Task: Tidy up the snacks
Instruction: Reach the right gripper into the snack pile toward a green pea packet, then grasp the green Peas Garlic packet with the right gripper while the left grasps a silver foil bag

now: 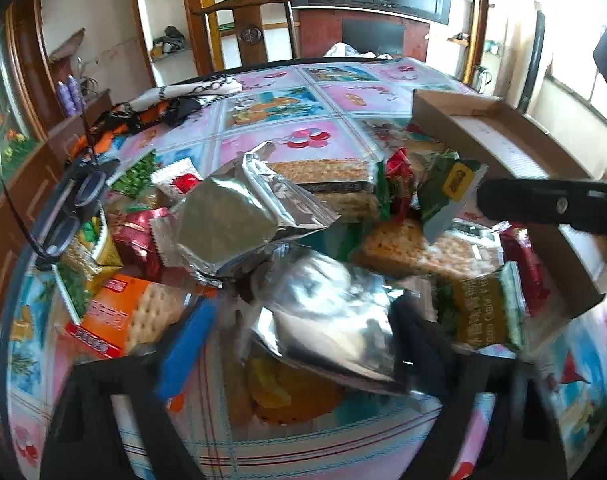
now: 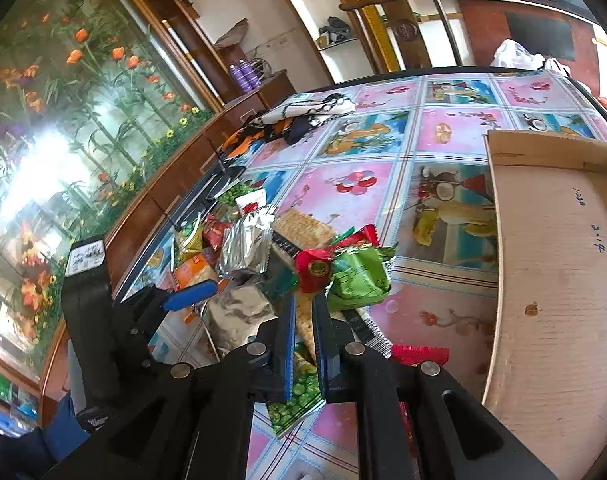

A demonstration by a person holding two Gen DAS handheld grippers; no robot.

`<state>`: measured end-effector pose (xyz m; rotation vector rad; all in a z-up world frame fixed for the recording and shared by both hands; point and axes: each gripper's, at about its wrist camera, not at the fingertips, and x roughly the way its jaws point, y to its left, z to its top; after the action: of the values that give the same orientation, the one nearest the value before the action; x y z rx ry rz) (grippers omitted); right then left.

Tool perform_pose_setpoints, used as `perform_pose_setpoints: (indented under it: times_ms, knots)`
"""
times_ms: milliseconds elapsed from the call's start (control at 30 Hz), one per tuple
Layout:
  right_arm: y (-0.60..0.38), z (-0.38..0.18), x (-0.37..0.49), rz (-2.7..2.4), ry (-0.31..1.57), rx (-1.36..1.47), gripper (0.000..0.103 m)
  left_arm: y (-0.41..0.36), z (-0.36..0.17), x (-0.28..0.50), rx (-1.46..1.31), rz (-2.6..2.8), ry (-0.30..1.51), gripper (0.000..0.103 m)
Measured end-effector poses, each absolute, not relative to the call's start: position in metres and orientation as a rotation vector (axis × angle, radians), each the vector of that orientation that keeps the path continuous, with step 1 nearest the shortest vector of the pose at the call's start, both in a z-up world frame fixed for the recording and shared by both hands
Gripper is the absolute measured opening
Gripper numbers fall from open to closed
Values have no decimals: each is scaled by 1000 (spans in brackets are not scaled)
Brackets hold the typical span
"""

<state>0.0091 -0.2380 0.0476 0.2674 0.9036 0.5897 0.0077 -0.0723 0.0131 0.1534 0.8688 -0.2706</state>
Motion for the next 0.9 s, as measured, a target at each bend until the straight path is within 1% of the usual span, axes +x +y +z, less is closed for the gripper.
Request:
perform_pose_setpoints:
  times_ms: [33, 67, 133, 200, 300, 433, 667, 700, 733, 833, 900]
  knots:
    - [-237, 48, 8, 598, 906, 263, 16, -71, 15, 7, 138, -285, 865, 57]
    - [-235, 47, 7, 610, 908, 256, 20, -70, 15, 8, 138, -276, 862, 57]
    - [-232, 47, 5, 629, 917, 233, 41, -68, 16, 9, 131, -268, 865, 56]
    - [-227, 47, 1, 634, 917, 189, 50, -65, 16, 10, 119, -259, 869, 56]
    - [-219, 44, -3, 674, 935, 138, 59, -58, 17, 13, 106, -230, 870, 56]
    - [-203, 37, -11, 687, 967, 9, 62, -52, 18, 15, 76, -214, 873, 55]
    - [-181, 22, -24, 698, 1016, -174, 61, -49, 21, 13, 54, -211, 865, 55]
    - [-178, 19, -24, 680, 1022, -201, 54, -49, 21, 13, 53, -211, 865, 55]
    - [-176, 15, -24, 668, 1031, -219, 45, -49, 21, 13, 55, -208, 864, 55]
    - [-181, 17, -22, 655, 1030, -199, 37, -49, 21, 13, 51, -209, 860, 55]
    - [-186, 22, -21, 664, 1016, -168, 36, -49, 22, 12, 46, -213, 854, 55]
